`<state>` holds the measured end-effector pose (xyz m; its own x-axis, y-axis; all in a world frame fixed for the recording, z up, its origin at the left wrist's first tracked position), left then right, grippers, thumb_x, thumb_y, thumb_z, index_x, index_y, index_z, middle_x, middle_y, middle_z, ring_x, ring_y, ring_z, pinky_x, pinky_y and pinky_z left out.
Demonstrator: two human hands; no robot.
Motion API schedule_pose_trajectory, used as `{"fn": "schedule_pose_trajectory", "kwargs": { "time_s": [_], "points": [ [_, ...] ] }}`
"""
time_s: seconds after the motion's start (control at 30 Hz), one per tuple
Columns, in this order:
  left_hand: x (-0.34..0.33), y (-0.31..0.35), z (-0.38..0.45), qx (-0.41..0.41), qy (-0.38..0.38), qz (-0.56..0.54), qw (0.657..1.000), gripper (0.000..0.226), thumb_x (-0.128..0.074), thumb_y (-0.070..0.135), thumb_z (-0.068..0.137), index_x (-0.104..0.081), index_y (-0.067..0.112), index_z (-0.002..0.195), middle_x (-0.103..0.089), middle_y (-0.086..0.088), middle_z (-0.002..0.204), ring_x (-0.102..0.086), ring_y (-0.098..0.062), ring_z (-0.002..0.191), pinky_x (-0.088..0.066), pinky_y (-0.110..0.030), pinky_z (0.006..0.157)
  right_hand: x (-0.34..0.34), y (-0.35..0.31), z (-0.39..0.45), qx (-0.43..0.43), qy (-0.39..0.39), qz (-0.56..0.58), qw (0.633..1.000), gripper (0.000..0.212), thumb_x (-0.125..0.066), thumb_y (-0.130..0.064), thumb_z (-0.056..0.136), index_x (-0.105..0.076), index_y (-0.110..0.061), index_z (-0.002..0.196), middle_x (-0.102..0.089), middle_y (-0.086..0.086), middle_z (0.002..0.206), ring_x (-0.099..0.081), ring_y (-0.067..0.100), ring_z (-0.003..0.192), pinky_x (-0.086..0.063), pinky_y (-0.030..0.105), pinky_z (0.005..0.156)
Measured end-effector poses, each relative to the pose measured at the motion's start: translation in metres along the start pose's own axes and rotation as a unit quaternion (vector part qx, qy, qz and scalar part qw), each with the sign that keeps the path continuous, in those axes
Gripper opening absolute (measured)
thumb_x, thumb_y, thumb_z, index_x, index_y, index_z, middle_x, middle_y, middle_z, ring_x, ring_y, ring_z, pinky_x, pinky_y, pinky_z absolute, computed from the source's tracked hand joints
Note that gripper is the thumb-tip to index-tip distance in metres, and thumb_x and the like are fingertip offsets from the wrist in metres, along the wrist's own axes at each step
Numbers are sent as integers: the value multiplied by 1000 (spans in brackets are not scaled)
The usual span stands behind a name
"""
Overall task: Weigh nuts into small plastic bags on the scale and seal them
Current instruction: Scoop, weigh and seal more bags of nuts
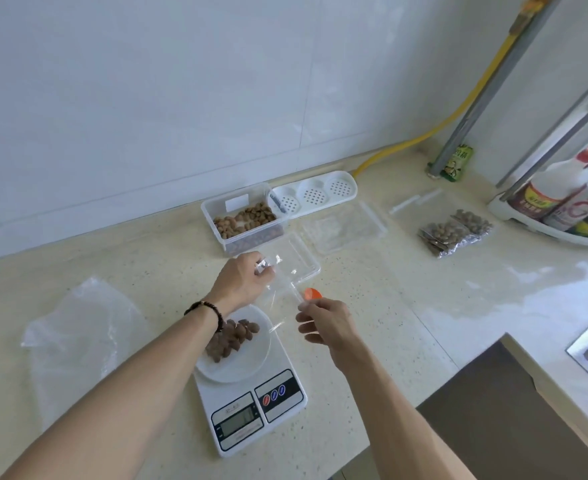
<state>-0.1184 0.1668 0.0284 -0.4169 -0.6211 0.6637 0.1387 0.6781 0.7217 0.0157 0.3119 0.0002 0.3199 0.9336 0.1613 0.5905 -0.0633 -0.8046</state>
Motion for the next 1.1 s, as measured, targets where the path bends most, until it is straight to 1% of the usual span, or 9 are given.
{"fn": "schedule_pose_trajectory", "kwargs": {
  "time_s": [0.07, 0.17, 0.27, 0.37, 0.53, 0.63, 0.83, 1.0, 1.1],
  "points": [
    [22, 8, -3, -12, 9, -45, 999, 36, -55, 36, 95, -44, 8, 75, -54, -7, 74, -69, -22, 76, -47, -36, 60, -5, -18, -1, 28, -5, 27, 999, 14, -62, -19, 93, -70, -8, 89, -69, 5, 79, -63, 16, 66, -51, 27, 62],
    [56, 23, -13, -28, 33, -112, 993, 36, -52, 30, 97, -47, -1, 81, -52, -7, 76, -61, -1, 56, -51, -35, 55, -16, -48, -6, 69, -24, 79, 994, 14, -67, -20, 91, -70, -9, 83, -69, 4, 78, -60, 14, 64, -48, 27, 60],
    [85, 32, -27, -36, 61, -177, 982, 29, -52, 23, 99, -58, -3, 86, -62, -8, 73, -57, -7, 53, -53, -30, 60, -28, -76, -16, 102, -52, 124, 986, 14, -68, -18, 90, -69, -12, 77, -65, 3, 73, -54, 11, 59, -45, 25, 56],
    [107, 29, -37, -32, 87, -245, 965, 26, -56, 18, 97, -65, 2, 79, -66, -3, 71, -61, -13, 61, -53, -35, 74, -35, -102, -27, 147, -43, 111, 982, 21, -67, -13, 89, -68, -14, 68, -63, 2, 68, -49, 11, 58, -43, 25, 58],
    [135, 43, -55, -54, 111, -290, 949, 27, -60, 15, 94, -66, 1, 71, -69, -9, 74, -63, -12, 65, -50, -27, 70, -37, -137, -48, 243, 7, 59, 968, 29, -65, -13, 88, -65, -18, 59, -62, -1, 61, -47, 11, 56, -42, 23, 60],
    [148, 50, -62, -73, 130, -299, 943, 26, -61, 16, 93, -67, 0, 73, -71, -10, 75, -66, -13, 67, -53, -36, 80, -38, -149, -60, 261, 3, 73, 963, 25, -66, -16, 88, -66, -15, 62, -62, -2, 62, -48, 13, 60, -42, 25, 64],
    [159, 75, -78, -114, 156, -303, 933, 24, -62, 7, 91, -69, 6, 68, -69, -5, 69, -63, -15, 65, -52, -27, 72, -41, -166, -78, 301, -35, 63, 951, 26, -68, -19, 90, -68, -18, 64, -62, 1, 65, -48, 14, 62, -42, 33, 68],
    [158, 81, -83, -106, 121, -327, 931, 15, -68, 13, 88, -74, 3, 78, -73, -9, 79, -69, -24, 74, -59, -41, 80, -29, -174, -85, 321, -4, 56, 946, 30, -66, -14, 89, -65, -19, 59, -55, 8, 65, -46, 17, 64, -40, 35, 68],
    [163, 86, -88, -111, 121, -340, 926, 11, -69, 12, 88, -74, 6, 80, -73, -10, 79, -69, -25, 71, -59, -41, 81, -26, -176, -89, 307, -20, 81, 948, 30, -66, -10, 88, -66, -17, 59, -58, 9, 66, -48, 17, 63, -41, 36, 69]
  ]
}}
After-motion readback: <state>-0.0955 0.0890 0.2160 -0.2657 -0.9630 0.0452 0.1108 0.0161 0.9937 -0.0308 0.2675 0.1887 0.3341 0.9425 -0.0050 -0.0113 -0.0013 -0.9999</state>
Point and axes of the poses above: each hand's wrist, its own z-axis towards the middle knuckle, its own x-axis out of the back of the hand, y = z × x, the point moved 8 cm from there along z, towards the middle knuckle
